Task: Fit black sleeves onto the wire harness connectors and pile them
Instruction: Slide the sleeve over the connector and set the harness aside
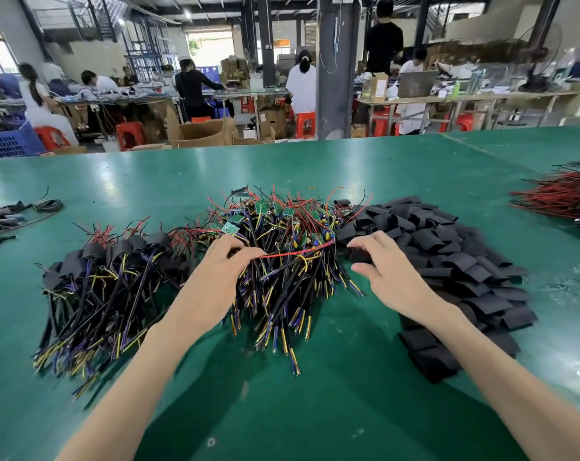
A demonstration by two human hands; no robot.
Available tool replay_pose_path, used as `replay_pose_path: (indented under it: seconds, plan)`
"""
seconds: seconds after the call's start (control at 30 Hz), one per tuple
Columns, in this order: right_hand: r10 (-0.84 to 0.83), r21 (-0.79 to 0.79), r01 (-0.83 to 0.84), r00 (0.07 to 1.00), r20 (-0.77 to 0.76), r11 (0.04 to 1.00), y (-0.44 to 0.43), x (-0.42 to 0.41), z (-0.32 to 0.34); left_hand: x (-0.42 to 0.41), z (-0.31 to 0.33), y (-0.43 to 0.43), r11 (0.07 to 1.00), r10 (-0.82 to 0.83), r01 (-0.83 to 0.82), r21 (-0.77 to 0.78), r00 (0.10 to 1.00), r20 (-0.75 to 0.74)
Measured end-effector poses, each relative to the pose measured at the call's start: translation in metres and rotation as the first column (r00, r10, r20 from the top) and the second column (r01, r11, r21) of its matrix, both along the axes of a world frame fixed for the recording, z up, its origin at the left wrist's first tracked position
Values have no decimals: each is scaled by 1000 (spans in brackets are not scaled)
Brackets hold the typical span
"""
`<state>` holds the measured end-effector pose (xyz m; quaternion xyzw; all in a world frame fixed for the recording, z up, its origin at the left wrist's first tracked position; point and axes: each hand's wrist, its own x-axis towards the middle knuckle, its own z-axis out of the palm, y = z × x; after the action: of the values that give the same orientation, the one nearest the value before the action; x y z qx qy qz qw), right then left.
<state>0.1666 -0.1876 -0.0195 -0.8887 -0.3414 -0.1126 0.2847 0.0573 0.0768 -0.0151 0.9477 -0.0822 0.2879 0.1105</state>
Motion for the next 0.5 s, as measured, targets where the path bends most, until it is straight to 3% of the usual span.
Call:
replay_pose_path:
  seconds: [0.5]
  plan:
    - [94, 139, -101, 994, 57, 985, 2, -9, 6, -11, 4, -20, 999, -22, 22, -23, 1000, -7]
